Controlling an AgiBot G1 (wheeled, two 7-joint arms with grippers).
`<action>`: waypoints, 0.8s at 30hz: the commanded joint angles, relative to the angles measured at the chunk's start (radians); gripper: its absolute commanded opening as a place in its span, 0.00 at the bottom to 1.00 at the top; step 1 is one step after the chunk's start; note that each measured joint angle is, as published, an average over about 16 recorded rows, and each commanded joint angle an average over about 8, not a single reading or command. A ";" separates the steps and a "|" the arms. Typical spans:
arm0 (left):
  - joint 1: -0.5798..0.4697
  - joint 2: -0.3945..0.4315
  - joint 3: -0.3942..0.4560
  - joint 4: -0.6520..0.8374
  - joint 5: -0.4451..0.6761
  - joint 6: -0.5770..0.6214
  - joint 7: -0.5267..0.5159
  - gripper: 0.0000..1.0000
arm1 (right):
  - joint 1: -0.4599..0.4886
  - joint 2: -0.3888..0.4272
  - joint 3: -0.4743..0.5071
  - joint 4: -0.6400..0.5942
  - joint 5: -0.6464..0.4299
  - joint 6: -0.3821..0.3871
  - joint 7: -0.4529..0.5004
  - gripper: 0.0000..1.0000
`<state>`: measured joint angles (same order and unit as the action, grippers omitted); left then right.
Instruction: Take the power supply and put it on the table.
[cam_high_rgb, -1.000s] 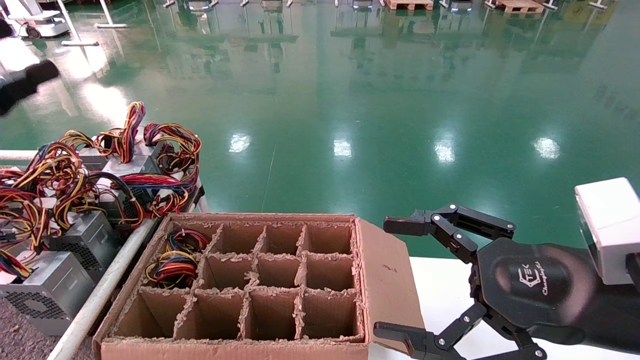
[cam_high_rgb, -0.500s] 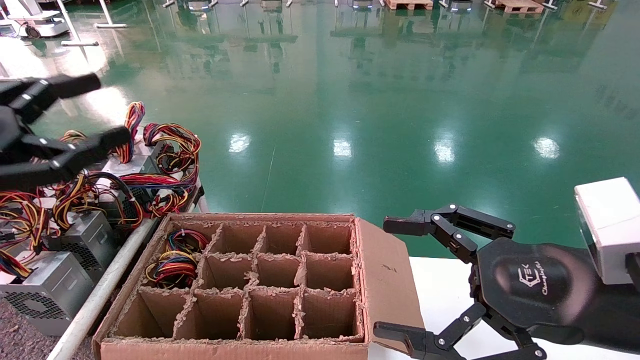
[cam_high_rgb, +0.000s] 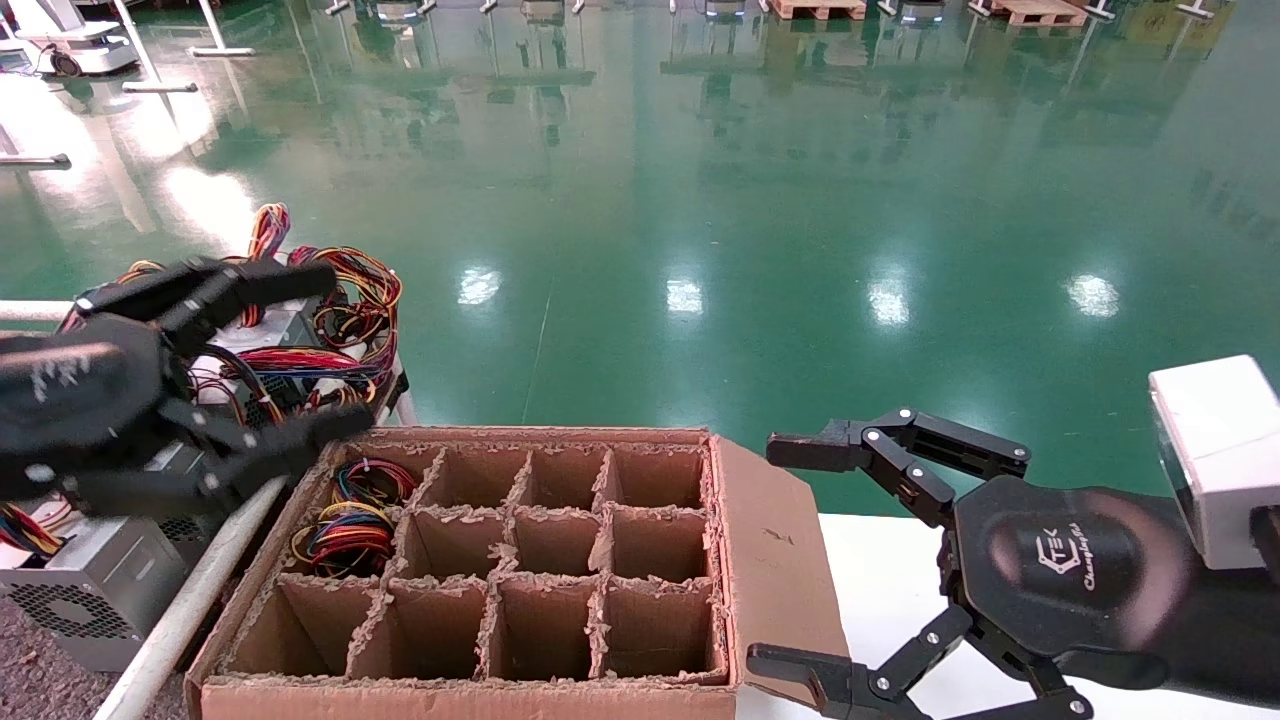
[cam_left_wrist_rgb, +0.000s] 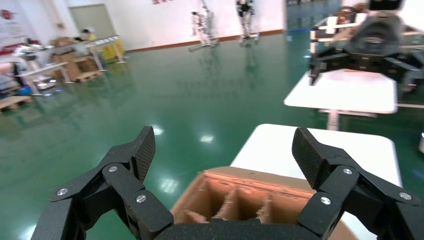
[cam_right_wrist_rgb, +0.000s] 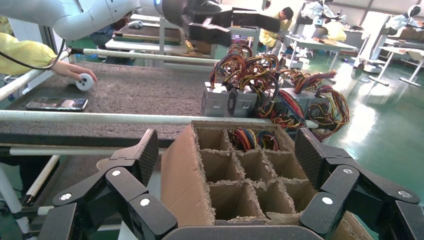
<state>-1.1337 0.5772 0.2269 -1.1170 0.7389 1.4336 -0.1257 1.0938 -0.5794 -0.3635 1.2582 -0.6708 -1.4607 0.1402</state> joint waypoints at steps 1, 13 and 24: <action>0.007 0.004 0.006 -0.019 -0.001 0.007 -0.007 1.00 | 0.000 0.000 0.000 0.000 0.000 0.000 0.000 1.00; 0.048 0.028 0.043 -0.136 -0.007 0.050 -0.050 1.00 | 0.000 0.000 0.000 0.000 0.000 0.000 0.000 1.00; 0.072 0.042 0.064 -0.190 -0.010 0.075 -0.071 1.00 | 0.000 0.000 0.000 0.000 0.000 0.000 0.000 1.00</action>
<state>-1.0655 0.6169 0.2881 -1.3009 0.7289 1.5048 -0.1946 1.0936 -0.5793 -0.3635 1.2579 -0.6706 -1.4603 0.1401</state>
